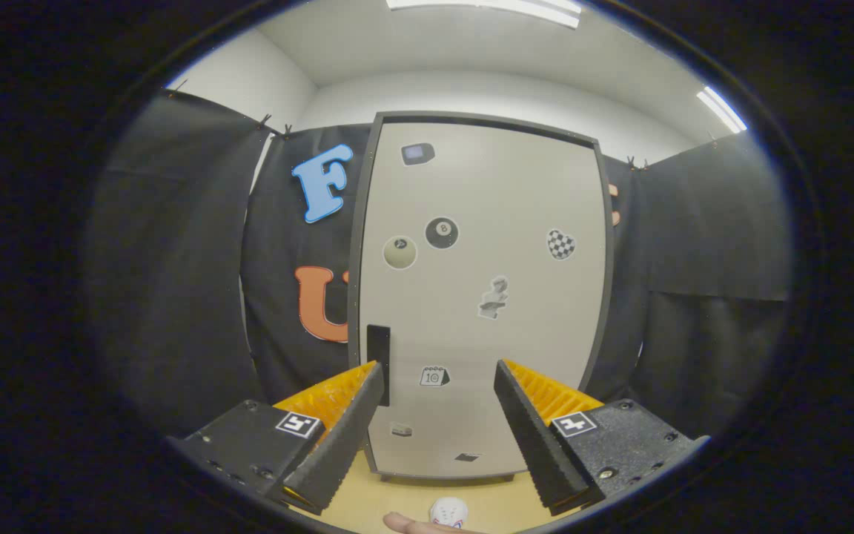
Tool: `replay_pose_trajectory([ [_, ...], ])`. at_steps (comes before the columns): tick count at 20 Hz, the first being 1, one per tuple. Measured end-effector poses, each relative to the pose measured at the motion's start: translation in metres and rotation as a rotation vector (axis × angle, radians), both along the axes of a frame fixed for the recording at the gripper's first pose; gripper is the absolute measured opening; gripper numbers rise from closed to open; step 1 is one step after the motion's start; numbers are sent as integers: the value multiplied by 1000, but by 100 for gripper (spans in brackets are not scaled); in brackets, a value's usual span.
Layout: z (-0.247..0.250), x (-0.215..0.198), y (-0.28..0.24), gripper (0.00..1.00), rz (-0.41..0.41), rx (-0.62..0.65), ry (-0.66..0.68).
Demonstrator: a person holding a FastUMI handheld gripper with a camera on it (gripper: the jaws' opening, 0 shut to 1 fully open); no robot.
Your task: Open the shoe cabinet door, grab the shoes and put them into the shoe cabinet, then close the shoe cabinet door.
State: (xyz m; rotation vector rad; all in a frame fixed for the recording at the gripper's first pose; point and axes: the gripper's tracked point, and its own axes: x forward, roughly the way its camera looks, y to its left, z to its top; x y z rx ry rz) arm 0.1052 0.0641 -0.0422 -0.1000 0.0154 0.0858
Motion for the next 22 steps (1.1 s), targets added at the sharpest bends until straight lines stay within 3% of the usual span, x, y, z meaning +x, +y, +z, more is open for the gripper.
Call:
replay_pose_trajectory([
  [10, -44, 90, 56, 98, 89, 51, 121],
  [15, -58, 122, 66, 92, 63, 26, 154],
  [22, -67, 133, 74, 49, 70, 40, 170],
])
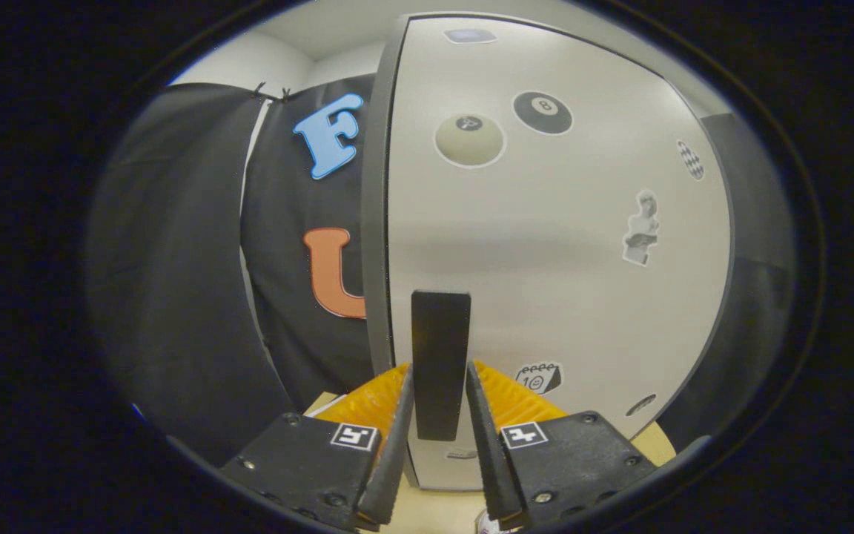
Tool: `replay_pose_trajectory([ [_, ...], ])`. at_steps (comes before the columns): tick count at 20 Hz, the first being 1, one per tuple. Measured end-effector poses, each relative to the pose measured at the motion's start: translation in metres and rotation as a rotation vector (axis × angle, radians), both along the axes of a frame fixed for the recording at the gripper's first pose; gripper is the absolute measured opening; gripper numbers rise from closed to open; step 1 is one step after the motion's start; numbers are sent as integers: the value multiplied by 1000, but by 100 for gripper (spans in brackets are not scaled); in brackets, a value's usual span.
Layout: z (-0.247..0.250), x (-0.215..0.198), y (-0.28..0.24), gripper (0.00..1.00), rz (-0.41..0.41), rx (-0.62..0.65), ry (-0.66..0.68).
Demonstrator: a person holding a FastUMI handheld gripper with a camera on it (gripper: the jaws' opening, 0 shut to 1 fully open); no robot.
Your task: Open the shoe cabinet door, grab the shoes and put them into the shoe cabinet, then close the shoe cabinet door.
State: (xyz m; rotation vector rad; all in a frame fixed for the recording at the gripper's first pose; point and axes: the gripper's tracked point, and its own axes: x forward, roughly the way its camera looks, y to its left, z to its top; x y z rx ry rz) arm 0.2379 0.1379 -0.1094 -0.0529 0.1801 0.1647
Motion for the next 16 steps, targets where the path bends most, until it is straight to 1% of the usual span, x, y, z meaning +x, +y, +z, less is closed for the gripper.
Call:
replay_pose_trajectory([
  [2, 0, 1, 0, 42, -3, 6, -1],
  [4, 0, 3, -1, 40, 11, -21, 1],
  [6, -1, 3, -1, 38, 23, -11, 17],
  [8, -1, 3, -1, 34, 18, -12, 23],
  [10, -1, 3, -1, 32, -11, -9, 19],
  [13, -1, 6, -1, 31, -77, 21, 40],
  [16, -1, 7, -1, 31, -107, 34, 39],
])
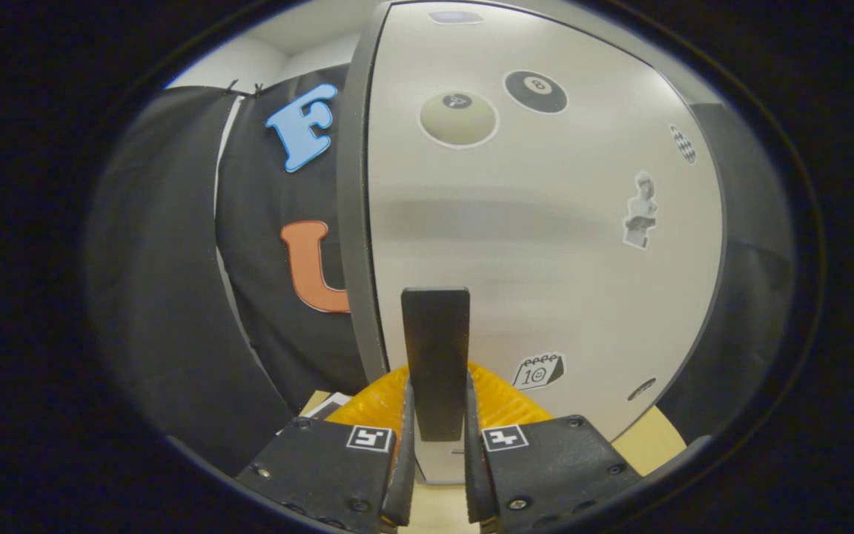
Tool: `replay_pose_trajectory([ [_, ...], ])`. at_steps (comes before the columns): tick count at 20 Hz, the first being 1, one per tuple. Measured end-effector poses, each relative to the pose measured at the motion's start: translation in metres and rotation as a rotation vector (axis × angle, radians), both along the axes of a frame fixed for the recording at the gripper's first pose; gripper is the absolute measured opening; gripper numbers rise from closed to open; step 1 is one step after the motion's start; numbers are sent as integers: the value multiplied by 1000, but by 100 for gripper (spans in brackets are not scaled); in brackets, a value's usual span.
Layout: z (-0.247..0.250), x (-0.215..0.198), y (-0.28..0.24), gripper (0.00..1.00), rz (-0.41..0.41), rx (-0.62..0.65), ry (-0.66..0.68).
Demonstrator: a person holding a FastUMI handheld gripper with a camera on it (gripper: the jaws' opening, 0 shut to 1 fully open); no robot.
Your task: Open the shoe cabinet door, grab the shoes and put them into the shoe cabinet, then close the shoe cabinet door.
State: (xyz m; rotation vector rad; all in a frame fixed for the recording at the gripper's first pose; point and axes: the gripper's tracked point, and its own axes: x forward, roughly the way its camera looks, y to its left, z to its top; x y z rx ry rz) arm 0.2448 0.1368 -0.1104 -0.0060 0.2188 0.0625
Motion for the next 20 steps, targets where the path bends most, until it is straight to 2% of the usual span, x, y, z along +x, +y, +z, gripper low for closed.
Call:
replay_pose_trajectory([
  [6, -1, -11, -4, 25, 25, -4, 13],
  [15, -1, -71, -21, 25, 62, -12, -32],
  [20, -2, -97, -42, 25, 48, -12, -37],
])
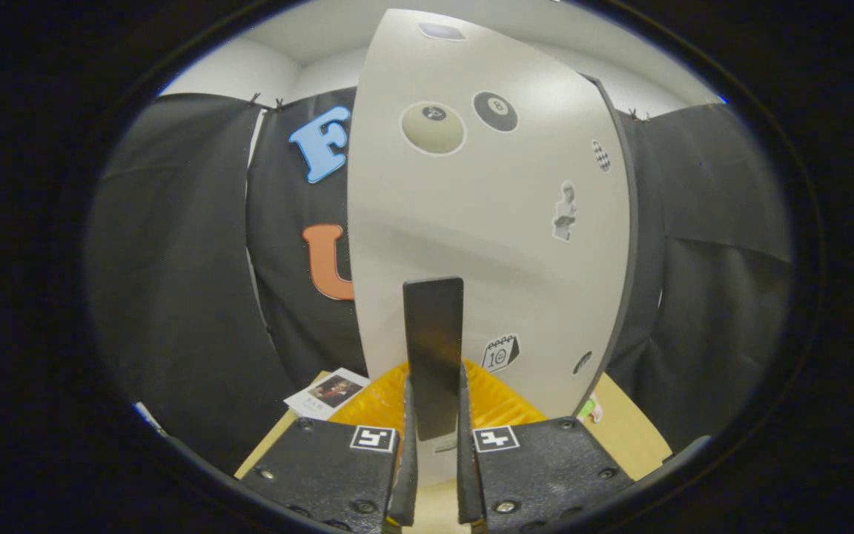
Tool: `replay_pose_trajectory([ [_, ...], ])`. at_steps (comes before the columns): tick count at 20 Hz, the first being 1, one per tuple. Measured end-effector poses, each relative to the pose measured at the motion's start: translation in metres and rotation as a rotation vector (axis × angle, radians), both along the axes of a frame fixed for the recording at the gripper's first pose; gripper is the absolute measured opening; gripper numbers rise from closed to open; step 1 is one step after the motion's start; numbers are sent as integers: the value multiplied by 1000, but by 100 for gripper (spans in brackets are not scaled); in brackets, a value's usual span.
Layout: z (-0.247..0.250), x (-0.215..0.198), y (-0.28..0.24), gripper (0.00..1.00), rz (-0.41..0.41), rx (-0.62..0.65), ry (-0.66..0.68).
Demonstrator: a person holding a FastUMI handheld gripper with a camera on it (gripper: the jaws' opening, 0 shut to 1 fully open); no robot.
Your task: Open the shoe cabinet door, grab the shoes and put them into the shoe cabinet, then close the shoe cabinet door.
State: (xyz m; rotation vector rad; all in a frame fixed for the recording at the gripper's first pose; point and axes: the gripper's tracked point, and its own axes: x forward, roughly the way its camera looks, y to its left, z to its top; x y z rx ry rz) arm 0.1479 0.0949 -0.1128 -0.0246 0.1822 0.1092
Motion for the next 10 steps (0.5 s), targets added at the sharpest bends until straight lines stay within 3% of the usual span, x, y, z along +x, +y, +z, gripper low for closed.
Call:
replay_pose_trajectory([
  [10, 0, -44, -48, 23, -42, -43, -5],
])
